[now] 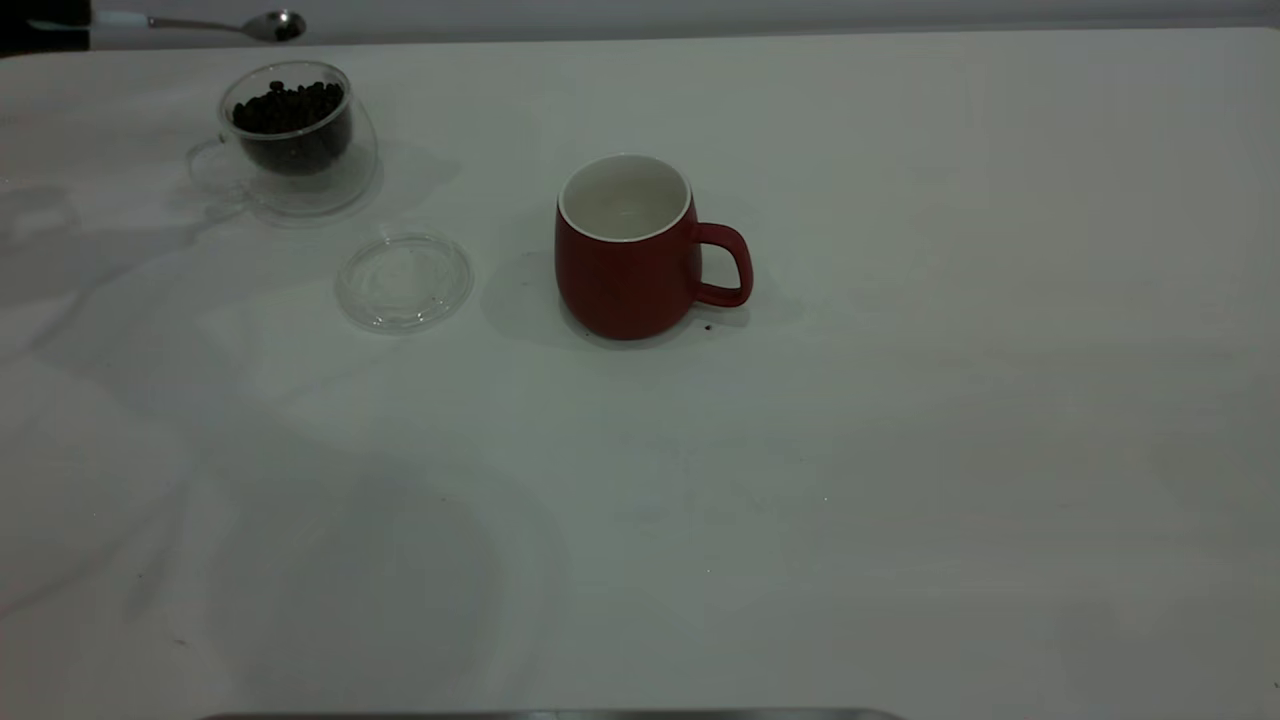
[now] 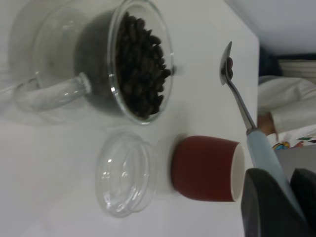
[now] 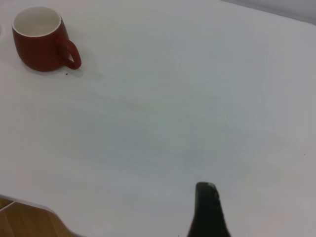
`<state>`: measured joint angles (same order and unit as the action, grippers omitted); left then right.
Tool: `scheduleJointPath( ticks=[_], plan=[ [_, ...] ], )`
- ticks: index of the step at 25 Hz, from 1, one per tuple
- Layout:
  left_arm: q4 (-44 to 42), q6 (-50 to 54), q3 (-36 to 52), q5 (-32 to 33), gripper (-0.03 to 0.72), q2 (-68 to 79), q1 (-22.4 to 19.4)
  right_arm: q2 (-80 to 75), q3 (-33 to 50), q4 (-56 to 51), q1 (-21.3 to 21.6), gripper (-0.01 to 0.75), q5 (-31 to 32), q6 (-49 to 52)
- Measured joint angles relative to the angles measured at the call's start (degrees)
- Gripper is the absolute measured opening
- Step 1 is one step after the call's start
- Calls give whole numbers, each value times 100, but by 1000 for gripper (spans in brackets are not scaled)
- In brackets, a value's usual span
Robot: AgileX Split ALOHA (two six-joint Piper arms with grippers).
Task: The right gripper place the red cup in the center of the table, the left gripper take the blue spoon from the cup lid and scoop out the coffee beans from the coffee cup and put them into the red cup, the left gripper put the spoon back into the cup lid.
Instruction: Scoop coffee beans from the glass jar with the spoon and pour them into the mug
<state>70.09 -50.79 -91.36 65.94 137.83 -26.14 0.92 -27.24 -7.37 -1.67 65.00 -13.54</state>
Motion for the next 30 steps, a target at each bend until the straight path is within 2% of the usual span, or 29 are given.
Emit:
scheduleJointPath(
  ticks=[30],
  plan=[
    [16,301,0,35,124,0,0,0,0,0,0,573,0,0]
  ],
)
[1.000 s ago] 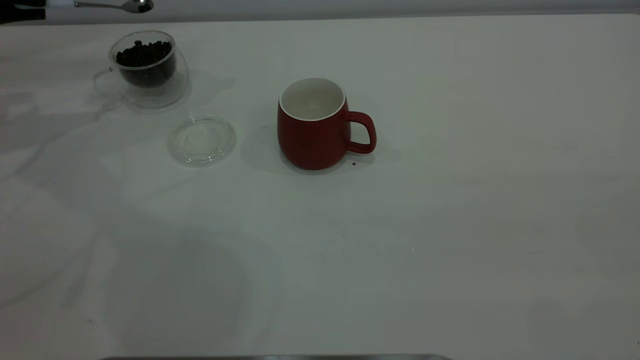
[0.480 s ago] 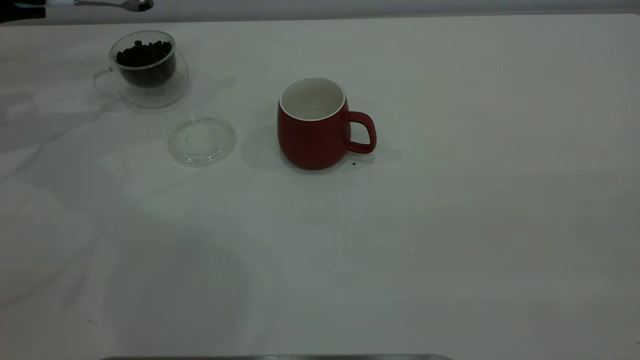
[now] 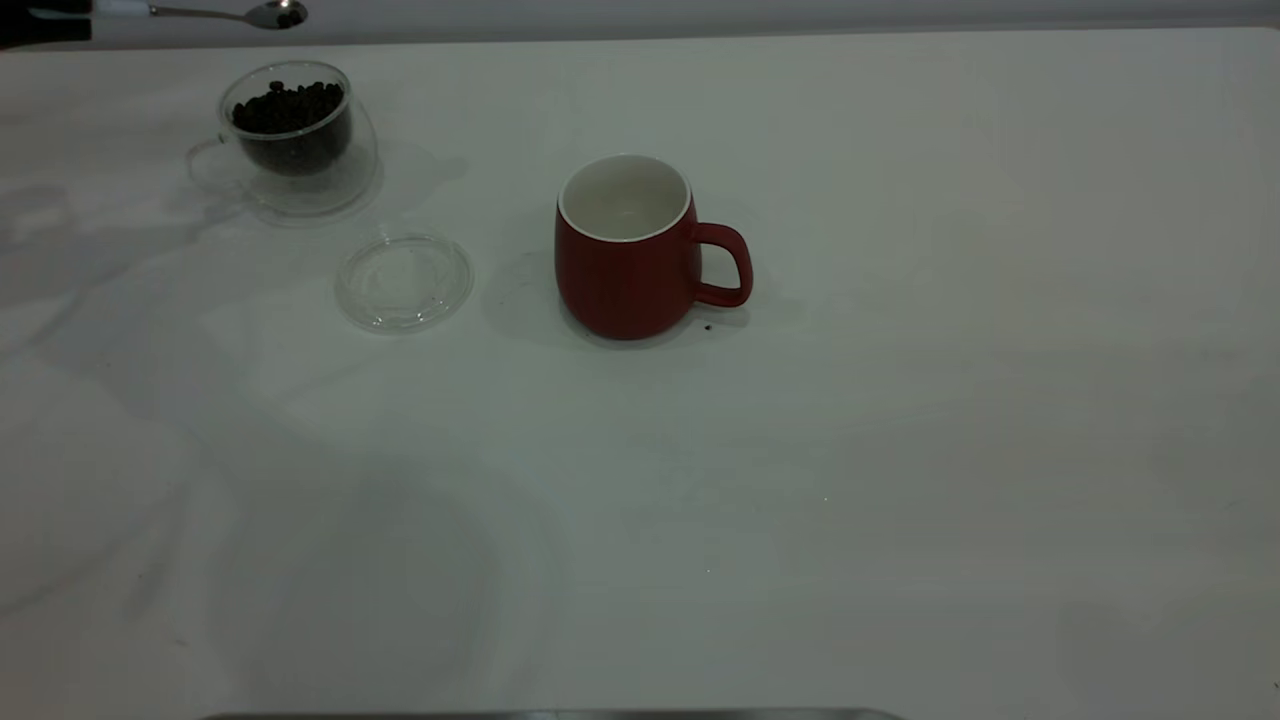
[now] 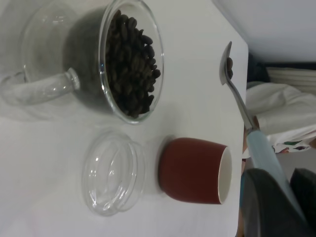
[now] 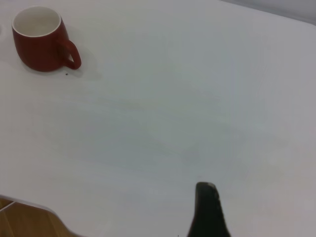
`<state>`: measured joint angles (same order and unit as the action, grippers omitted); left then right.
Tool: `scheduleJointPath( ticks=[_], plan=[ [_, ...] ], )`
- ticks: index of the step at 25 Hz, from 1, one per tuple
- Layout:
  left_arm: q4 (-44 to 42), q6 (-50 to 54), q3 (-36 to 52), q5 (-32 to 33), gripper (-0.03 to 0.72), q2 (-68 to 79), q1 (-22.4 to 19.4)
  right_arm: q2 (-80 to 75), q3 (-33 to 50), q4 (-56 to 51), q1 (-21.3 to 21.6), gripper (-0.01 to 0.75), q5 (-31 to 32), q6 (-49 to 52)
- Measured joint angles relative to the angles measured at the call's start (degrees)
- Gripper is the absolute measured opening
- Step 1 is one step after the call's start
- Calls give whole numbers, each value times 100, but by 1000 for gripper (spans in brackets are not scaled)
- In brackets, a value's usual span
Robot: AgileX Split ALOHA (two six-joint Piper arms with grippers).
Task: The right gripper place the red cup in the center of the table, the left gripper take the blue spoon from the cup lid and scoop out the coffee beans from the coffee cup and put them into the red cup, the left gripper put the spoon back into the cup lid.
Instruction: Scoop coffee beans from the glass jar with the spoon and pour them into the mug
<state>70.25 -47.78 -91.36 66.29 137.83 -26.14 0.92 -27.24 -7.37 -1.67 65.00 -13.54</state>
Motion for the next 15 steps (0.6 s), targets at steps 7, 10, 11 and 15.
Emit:
scheduleJointPath(
  ticks=[7,10,11,15],
  plan=[
    [-639,30,0,-242,124,0,0,0,0,0,0,573,0,0],
    [-659,-119,0,-486,124,0,0,0,0,0,0,573,0,0],
    [-672,-179,0,-556,124,0,0,0,0,0,0,573,0,0],
    [-672,-418,0,-798,124,0,11,0,0,0,0,573,0,0]
  ],
)
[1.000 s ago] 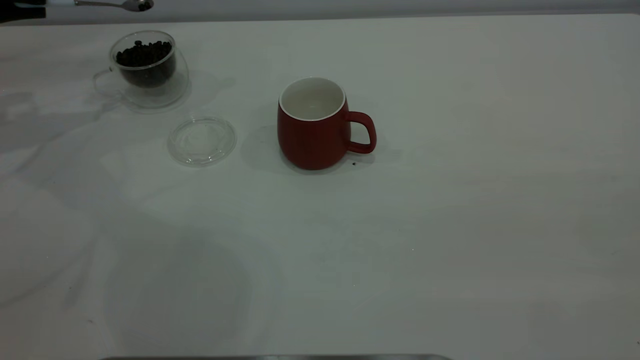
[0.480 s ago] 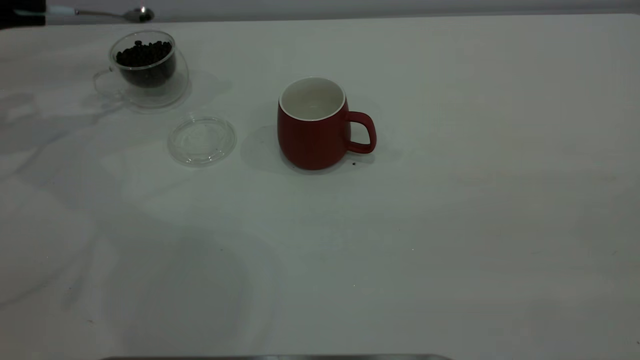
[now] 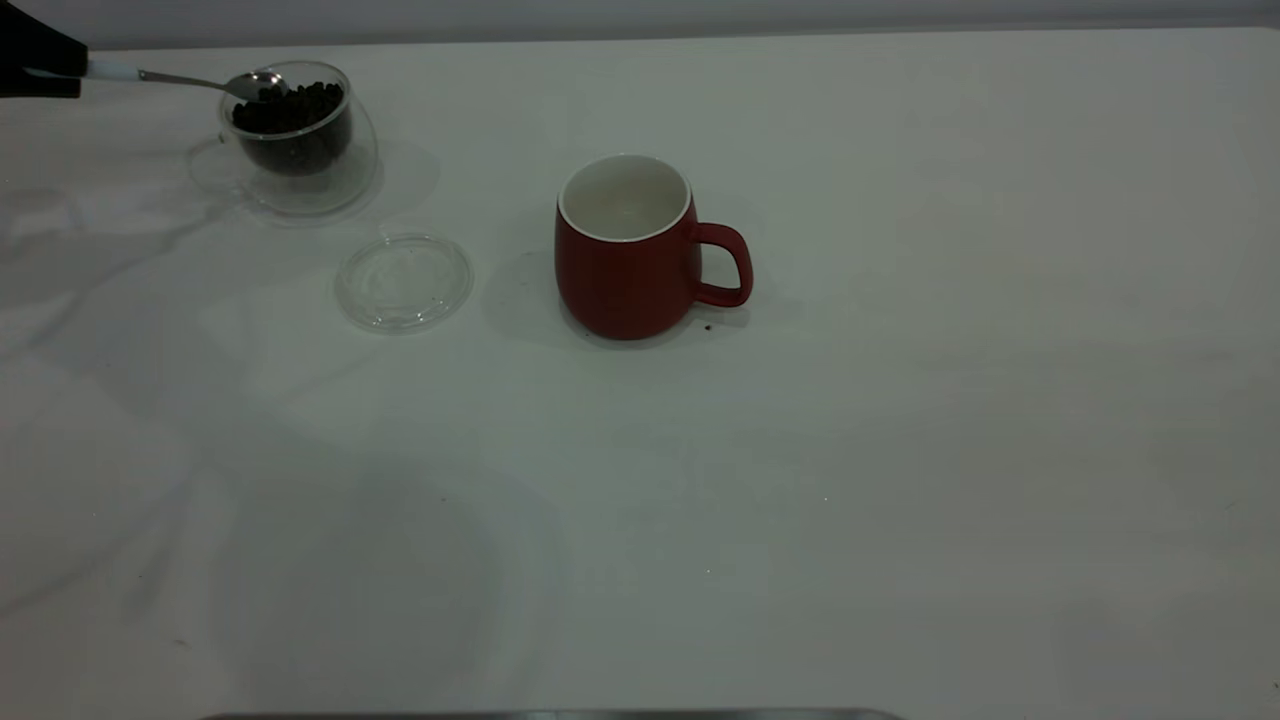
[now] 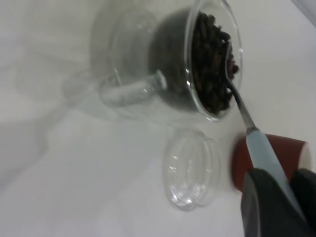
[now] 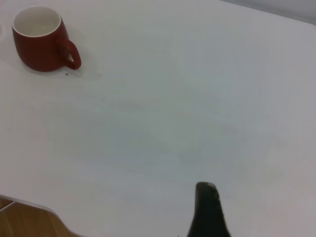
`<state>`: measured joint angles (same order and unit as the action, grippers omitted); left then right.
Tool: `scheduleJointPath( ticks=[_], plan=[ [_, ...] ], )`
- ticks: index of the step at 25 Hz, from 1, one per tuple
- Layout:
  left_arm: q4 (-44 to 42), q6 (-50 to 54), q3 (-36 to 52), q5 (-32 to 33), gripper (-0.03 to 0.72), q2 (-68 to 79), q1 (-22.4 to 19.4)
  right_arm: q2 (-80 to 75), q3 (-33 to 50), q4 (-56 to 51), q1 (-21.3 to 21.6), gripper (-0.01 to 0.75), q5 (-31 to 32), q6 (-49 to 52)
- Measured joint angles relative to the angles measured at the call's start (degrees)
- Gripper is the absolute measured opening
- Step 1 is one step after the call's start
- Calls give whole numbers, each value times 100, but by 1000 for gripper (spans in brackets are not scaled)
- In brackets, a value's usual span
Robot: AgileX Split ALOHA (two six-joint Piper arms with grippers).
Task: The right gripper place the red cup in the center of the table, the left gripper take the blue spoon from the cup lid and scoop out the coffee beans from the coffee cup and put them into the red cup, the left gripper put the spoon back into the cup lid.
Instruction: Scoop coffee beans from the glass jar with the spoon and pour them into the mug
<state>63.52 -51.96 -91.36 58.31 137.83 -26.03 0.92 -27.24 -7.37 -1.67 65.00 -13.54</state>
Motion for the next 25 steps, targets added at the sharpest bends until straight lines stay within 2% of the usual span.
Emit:
scheduleJointPath(
  ticks=[13,25],
  plan=[
    [134,-287,0,-240,124,274,215,0,0,0,0,573,0,0],
    [217,1000,0,-235,124,348,215,0,0,-1,0,573,0,0]
  ],
)
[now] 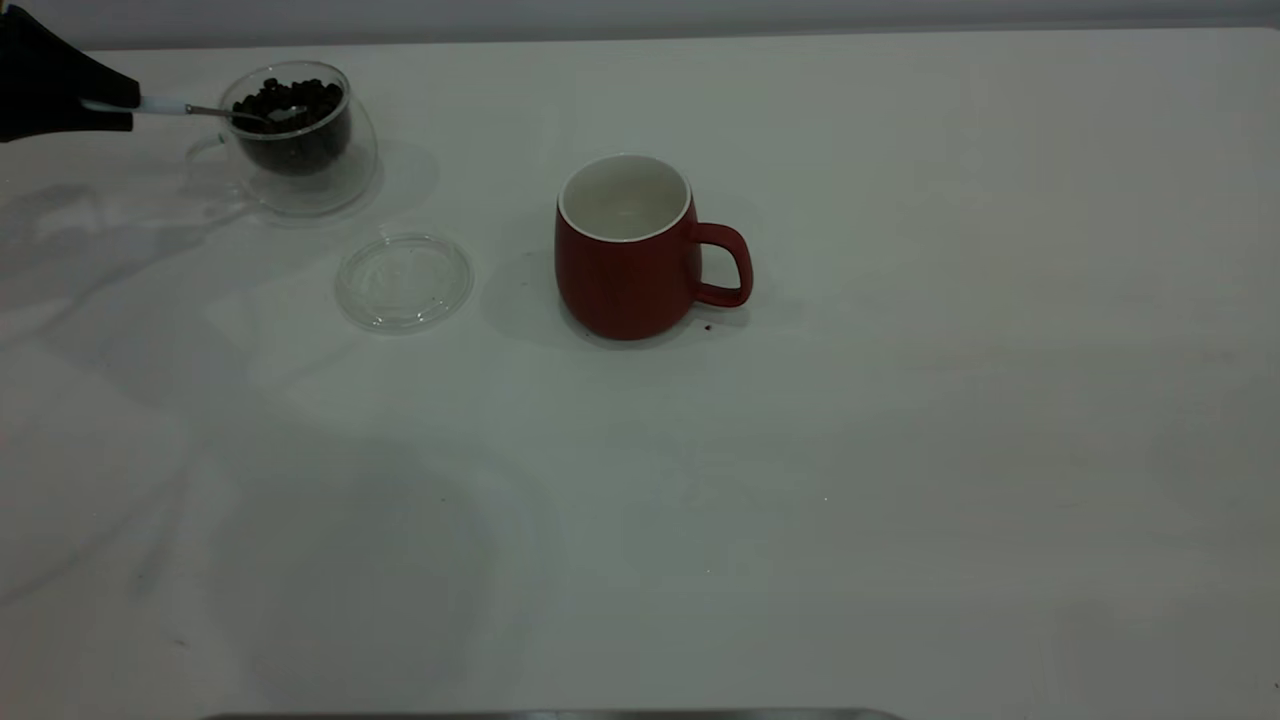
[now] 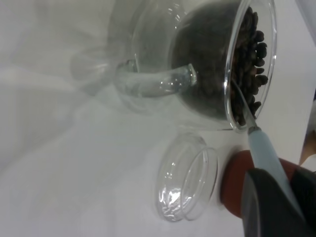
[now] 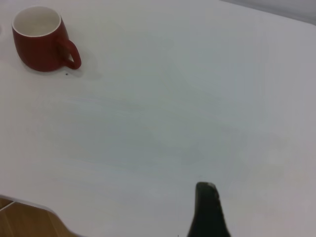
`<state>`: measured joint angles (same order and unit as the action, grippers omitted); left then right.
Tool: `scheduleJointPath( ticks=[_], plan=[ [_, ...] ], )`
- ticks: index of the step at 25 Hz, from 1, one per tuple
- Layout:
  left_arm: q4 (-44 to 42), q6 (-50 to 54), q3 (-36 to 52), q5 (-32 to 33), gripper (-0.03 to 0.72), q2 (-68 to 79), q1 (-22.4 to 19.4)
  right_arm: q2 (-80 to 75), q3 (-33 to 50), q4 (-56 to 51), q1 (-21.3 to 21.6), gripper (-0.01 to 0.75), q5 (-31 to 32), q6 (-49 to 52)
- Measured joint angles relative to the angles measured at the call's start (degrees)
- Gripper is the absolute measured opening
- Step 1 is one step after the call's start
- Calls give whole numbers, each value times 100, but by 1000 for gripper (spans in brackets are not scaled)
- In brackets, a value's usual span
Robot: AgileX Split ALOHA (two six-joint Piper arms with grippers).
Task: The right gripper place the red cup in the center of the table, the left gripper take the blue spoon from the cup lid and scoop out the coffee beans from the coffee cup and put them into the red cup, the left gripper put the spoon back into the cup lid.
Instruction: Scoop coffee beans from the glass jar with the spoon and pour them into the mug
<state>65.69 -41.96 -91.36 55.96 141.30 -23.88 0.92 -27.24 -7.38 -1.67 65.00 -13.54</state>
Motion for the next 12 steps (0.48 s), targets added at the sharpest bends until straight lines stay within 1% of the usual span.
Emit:
scheduleJointPath(
  ticks=[7,12],
  plan=[
    [95,147,0,142,124,0,-24,0,0,0,0,573,0,0],
    [250,158,0,378,124,5,-181,0,0,0,0,573,0,0]
  ],
)
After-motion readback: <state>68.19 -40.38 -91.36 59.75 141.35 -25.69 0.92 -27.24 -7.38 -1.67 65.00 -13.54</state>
